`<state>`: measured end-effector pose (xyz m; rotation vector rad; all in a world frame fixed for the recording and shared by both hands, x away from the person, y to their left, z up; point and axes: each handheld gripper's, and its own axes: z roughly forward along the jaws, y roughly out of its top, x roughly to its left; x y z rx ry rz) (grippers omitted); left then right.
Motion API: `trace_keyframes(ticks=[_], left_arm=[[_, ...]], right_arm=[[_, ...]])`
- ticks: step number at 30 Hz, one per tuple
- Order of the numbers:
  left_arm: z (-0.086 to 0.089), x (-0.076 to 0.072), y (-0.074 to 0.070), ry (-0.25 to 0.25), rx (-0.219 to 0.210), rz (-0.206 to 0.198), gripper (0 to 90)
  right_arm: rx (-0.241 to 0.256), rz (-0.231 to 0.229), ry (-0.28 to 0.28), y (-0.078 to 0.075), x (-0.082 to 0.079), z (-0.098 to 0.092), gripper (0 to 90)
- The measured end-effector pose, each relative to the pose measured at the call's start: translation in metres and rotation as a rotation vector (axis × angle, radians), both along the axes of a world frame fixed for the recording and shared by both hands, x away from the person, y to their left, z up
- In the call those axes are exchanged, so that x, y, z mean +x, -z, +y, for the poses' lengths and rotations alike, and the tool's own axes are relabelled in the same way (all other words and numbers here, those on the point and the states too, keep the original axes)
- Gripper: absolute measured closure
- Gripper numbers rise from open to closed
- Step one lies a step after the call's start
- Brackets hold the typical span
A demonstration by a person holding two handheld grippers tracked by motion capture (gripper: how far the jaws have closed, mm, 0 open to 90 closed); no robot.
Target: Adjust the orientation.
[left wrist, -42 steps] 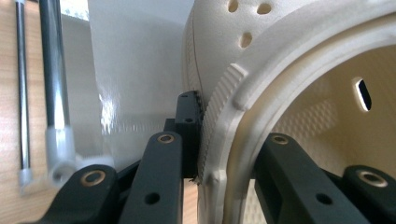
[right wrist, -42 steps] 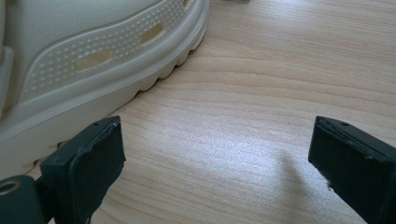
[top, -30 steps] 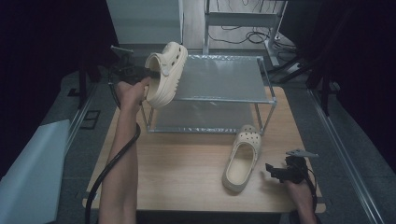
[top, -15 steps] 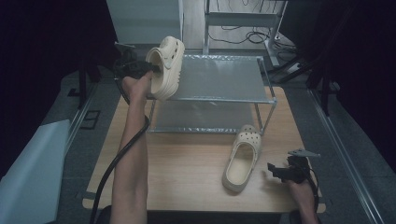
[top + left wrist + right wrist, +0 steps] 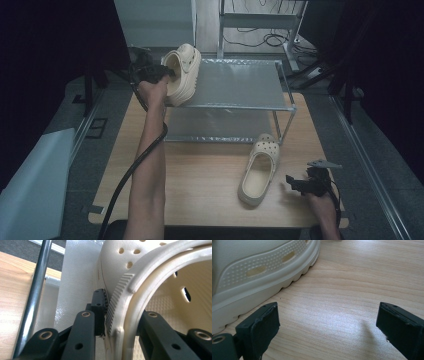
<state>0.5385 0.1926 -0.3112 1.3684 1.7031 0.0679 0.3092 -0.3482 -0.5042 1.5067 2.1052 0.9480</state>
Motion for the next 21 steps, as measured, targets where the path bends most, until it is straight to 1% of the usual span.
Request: trace_keyframes(ticks=[3, 6, 8, 11, 15, 17, 21], left_arm=[[-0.003, 0.0, -0.001, 0.0, -0.011, -0.001, 68.3], [-0.007, 0.001, -0.001, 0.003, 0.0, -0.007, 65.3], [-0.009, 0.001, -0.001, 0.007, -0.013, -0.011, 60.7], [-0.013, 0.001, -0.002, 0.015, -0.002, -0.022, 56.2], [-0.018, 0.003, 0.0, 0.041, -0.014, -0.018, 45.9], [-0.023, 0.004, 0.0, 0.051, -0.002, -0.017, 41.5], [-0.028, 0.004, -0.001, 0.056, 0.027, -0.025, 38.5]], right_arm=[[0.0, 0.002, -0.002, 0.0, 0.0, 0.0, 4.7], [0.001, 0.006, -0.002, 0.0, 0.0, 0.001, 5.2], [0.001, 0.006, -0.004, 0.0, 0.0, 0.001, 5.7], [0.001, 0.007, -0.007, 0.0, 0.0, 0.001, 6.3], [-0.002, 0.001, -0.012, 0.0, 0.0, 0.0, 6.6], [0.001, 0.003, -0.009, 0.0, 0.0, 0.001, 6.6], [0.001, 0.0, -0.01, 0.0, 0.0, 0.001, 6.6]])
